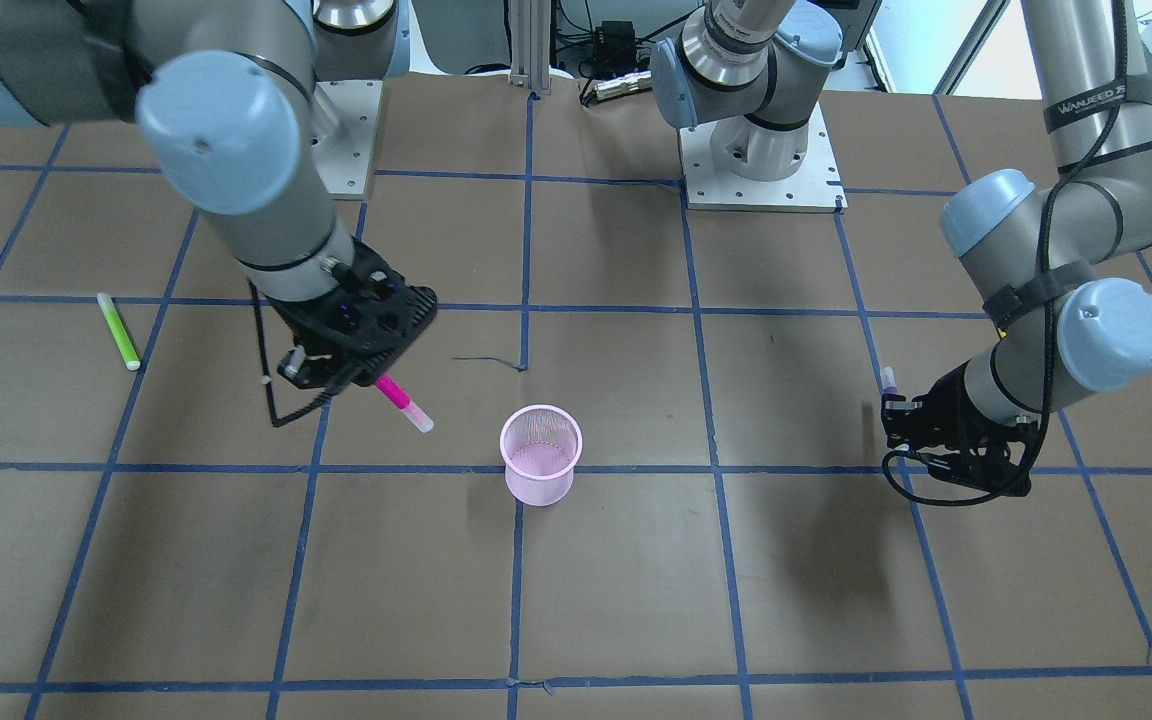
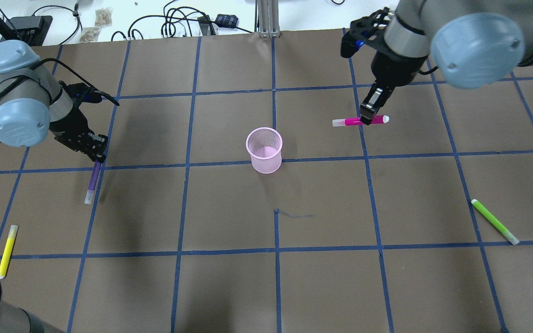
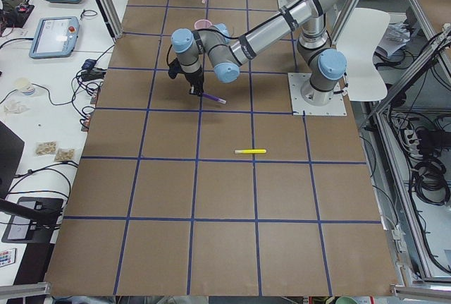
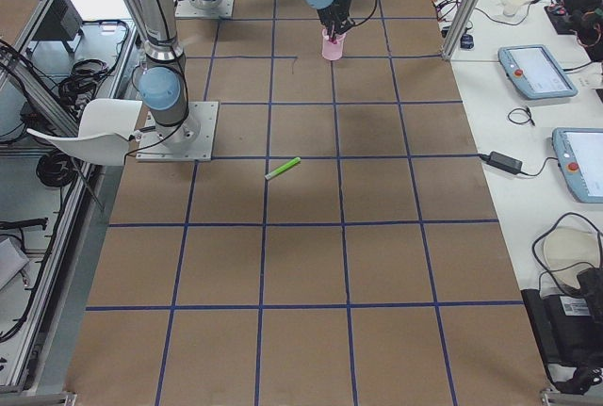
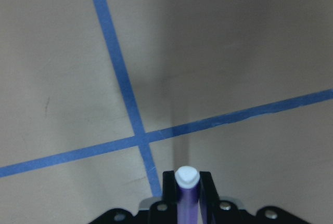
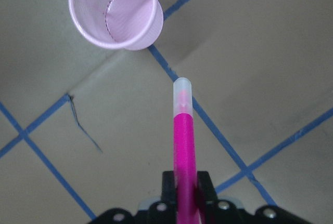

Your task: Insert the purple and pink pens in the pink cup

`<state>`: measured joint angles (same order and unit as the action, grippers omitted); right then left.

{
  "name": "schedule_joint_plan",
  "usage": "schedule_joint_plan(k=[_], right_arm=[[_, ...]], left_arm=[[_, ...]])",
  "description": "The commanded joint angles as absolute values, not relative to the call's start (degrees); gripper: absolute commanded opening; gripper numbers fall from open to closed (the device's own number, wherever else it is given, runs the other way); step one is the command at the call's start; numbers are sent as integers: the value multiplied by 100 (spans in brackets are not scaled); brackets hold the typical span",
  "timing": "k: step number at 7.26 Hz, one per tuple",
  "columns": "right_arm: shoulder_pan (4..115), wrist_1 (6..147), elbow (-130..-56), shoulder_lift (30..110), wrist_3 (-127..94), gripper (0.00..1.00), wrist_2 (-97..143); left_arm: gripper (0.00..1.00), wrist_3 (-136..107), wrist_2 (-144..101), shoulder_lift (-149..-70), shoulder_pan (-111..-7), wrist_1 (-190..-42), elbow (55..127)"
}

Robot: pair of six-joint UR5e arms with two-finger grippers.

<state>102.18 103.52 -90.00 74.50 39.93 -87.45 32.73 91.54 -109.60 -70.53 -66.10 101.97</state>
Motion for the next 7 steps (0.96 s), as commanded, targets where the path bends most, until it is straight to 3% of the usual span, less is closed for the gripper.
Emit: schedule_joint_plan(k=[1, 2, 7], right_arm=[[10933, 10386, -8172, 6769, 3209, 8, -9138], [10934, 9701, -7634, 6689, 3199, 8, -9149], [11267, 9299, -7611, 6442, 2610, 8, -9150]], left_arm=[[0, 3060, 9132, -10916, -7250, -6609, 10187], [0, 3050, 9132, -10899, -7303, -6609, 10178], [0, 3146, 9123, -10758, -7234, -6705, 10186]])
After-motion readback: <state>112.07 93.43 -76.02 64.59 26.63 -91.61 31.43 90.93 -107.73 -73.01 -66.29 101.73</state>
